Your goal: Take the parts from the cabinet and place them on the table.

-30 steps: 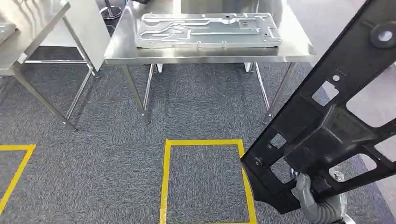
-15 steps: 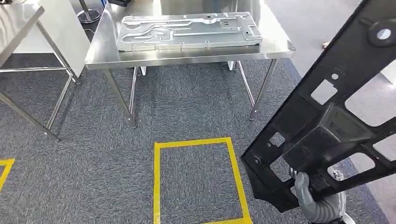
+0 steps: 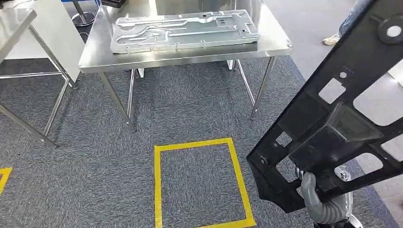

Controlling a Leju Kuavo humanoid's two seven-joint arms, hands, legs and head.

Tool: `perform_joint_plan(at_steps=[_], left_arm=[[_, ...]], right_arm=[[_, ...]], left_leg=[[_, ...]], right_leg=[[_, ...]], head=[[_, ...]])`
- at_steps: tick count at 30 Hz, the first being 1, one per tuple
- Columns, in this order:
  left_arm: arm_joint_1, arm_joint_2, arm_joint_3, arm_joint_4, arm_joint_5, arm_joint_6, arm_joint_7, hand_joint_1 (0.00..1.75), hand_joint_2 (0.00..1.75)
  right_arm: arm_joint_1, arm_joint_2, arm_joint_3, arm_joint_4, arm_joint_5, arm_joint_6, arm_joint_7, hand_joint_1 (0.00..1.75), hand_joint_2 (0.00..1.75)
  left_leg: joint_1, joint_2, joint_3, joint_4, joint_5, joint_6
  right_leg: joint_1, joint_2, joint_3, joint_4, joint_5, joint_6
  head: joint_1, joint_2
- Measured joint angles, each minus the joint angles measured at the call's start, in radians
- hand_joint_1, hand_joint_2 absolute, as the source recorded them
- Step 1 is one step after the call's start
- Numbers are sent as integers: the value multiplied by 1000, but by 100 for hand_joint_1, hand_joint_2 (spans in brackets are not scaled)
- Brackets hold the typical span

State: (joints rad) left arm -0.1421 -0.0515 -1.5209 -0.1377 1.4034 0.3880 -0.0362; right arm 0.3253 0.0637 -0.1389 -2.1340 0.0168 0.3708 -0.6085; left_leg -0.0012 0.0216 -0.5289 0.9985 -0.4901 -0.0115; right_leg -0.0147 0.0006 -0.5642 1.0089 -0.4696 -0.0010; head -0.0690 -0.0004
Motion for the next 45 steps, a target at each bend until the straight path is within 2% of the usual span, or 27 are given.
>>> perform_joint_plan(at_steps=[1, 2, 4, 5, 6, 7, 10, 11, 14, 16, 17, 20, 21, 22, 23, 25, 26, 29, 32, 35, 36, 37, 38, 40, 41, 42, 45], left_arm=[[0, 0, 0, 0, 0, 0, 0, 0, 175], [-2, 0, 0, 0, 0, 1, 0, 0, 175], [-1, 0, 0, 0, 0, 2, 0, 0, 175], [0, 0, 0, 0, 0, 2, 1, 0, 175], [2, 0, 0, 0, 0, 2, 1, 0, 175], [4, 1, 0, 0, 0, 2, 1, 0, 175], [3, 2, 0, 0, 0, 2, 1, 0, 175], [2, 5, 0, 0, 0, 2, 1, 0, 175], [2, 4, 0, 0, 0, 2, 1, 0, 175], [1, 3, 0, 0, 0, 2, 1, 0, 175], [0, 3, 0, 0, 0, 2, 0, 0, 175], [1, 3, 0, 0, 0, 2, 0, 0, 175], [2, 2, 0, 0, 0, 2, 0, 0, 175], [3, 2, 0, 0, 0, 2, 0, 0, 175], [3, 2, 0, 0, 0, 2, 0, 0, 175], [3, 0, 0, 0, 0, 2, -1, 0, 175], [3, 0, 0, 0, 0, 2, -1, 0, 175], [0, 0, 0, 0, 0, 2, 0, 0, 175], [-3, 1, 0, 0, 0, 2, 0, 0, 175], [-2, 1, 0, 0, 0, 2, 0, 0, 175], [-1, 1, 0, 0, 0, 2, 0, 0, 175], [2, 1, 0, 0, 0, 2, 1, 0, 175], [4, 2, 0, 0, 0, 2, 1, 0, 175], [3, 2, 0, 0, 0, 2, 1, 0, 175], [3, 3, 0, 0, 0, 2, 1, 0, 175], [1, 5, 0, 0, 0, 2, 1, 0, 175], [2, 4, 0, 0, -1, 2, 1, 0, 175]], right_arm=[[-2, 0, 1, 0, 0, 0, 0, 175, 175], [-5, 0, 2, 0, 0, 0, 0, 175, 175], [-5, 0, 2, 0, 0, -2, 0, 175, 175], [-5, 0, 2, 0, 0, -4, 0, 175, 175], [-5, 0, 2, 0, 0, -6, 0, 175, 175], [-5, 0, 2, 0, 0, -8, 0, 175, 175], [-5, 0, 3, 0, 1, -11, 0, 175, 175], [-5, 0, 3, 0, 0, -11, 0, 175, 175], [-4, 0, 3, 0, 1, -11, 0, 175, 175], [-3, 0, 6, -1, 1, -11, 0, 175, 175], [-4, 0, 6, -1, 1, -11, 0, 175, 175], [0, -1, 6, 0, 1, -11, -1, 175, 175], [1, -1, 6, 0, 1, -11, -1, 175, 175], [2, -1, 6, 0, 1, -11, -2, 175, 175], [1, -1, 6, 0, 1, -11, -2, 175, 175], [0, -1, 6, 0, 1, -11, -2, 175, 175], [-2, -2, 6, 1, 1, -13, -2, 175, 175], [-5, -2, 7, 2, 0, -16, -1, 175, 175], [-6, -2, 7, 2, -2, -18, -1, 175, 175], [-5, -3, 7, 2, -3, -19, -1, 175, 175], [-4, -3, 8, 2, -4, -23, -1, 175, 175], [-3, -3, 8, 2, -5, -26, -1, 175, 175], [0, -3, 7, 2, -6, -29, -1, 175, 175], [2, -3, 8, 2, -8, -30, -1, 175, 175], [2, -3, 7, 2, -8, -30, -2, 175, 175], [2, -4, 7, 2, -10, -30, -2, 175, 175], [6, -4, 8, 2, -11, -29, -2, 175, 175]], left_leg=[[4, -7, -4, 22, -15, -6], [4, -11, -29, 76, -50, -10], [6, -12, -112, 246, -130, -17], [6, -12, -143, 308, -147, -17], [6, -12, -155, 328, -140, -15], [5, -13, -145, 297, -109, -11], [0, -18, -30, 43, 25, 14], [-4, -19, -18, 11, 7, 18], [-9, -18, -21, 9, 7, 25], [3, -14, -6, -12, 21, 37], [3, -14, -3, -15, 21, 44], [0, -12, -2, -14, 17, 50], [-1, -12, -2, -12, 15, 49], [0, -12, 1, -11, 11, 48], [1, -12, 5, -9, 7, 45], [2, -12, 21, -6, -6, 39], [0, -12, 19, -5, -12, 32], [-4, -10, 23, -5, -22, 15], [1, -13, 19, 30, -46, -2], [6, -14, -102, 255, -142, -16], [6, -14, -139, 313, -149, -19], [6, -14, -154, 321, -132, -18], [6, -14, -145, 280, -91, -15], [5, -15, -83, 122, 11, -3], [2, -16, -54, 41, 43, 8], [-5, -16, -41, 18, 25, 15], [-6, -16, -38, 5, 22, 32]], right_leg=[[-2, 0, 2, -2, 1, -4], [-3, -1, 2, -2, 0, -10], [0, 0, 1, -2, -2, -14], [2, 1, 1, -2, -3, -15], [3, 4, 2, -2, -3, -15], [4, 7, 4, -1, -4, -15], [8, 13, 13, -2, -8, -13], [14, 14, 12, -1, -10, -8], [7, 15, 10, -2, -10, 9], [8, 12, 15, 4, -16, 21], [9, 10, 3, 31, -36, 23], [2, 9, -117, 257, -139, 33], [0, 9, -146, 303, -142, 35], [-1, 8, -149, 295, -118, 38], [-2, 7, -129, 245, -77, 39], [-6, 0, -42, 60, 24, 37], [-6, -5, -16, 19, 11, 33], [3, 1, -18, 12, 3, 13], [-3, 5, -6, -1, 3, -4], [-1, 3, 1, -1, -6, -15], [-1, 5, 5, -1, -10, -15], [0, 8, 10, -1, -14, -14], [0, 11, 18, -1, -20, -13], [1, 13, 37, -1, -31, -9], [0, 13, 42, -3, -38, -5], [7, 14, 44, 1, -44, 4], [4, 15, 49, 6, -26, 24]], head=[[0, 0], [0, 0], [0, 0], [0, 0], [0, 0], [0, 0], [0, 0], [0, 0], [0, 0], [0, 0], [0, 0], [0, 0], [0, 0], [0, 0], [0, 0], [0, 0], [0, 0], [0, 0], [0, 0], [0, 0], [0, 0], [0, 0], [0, 0], [0, 0], [0, 0], [0, 0], [0, 0]])
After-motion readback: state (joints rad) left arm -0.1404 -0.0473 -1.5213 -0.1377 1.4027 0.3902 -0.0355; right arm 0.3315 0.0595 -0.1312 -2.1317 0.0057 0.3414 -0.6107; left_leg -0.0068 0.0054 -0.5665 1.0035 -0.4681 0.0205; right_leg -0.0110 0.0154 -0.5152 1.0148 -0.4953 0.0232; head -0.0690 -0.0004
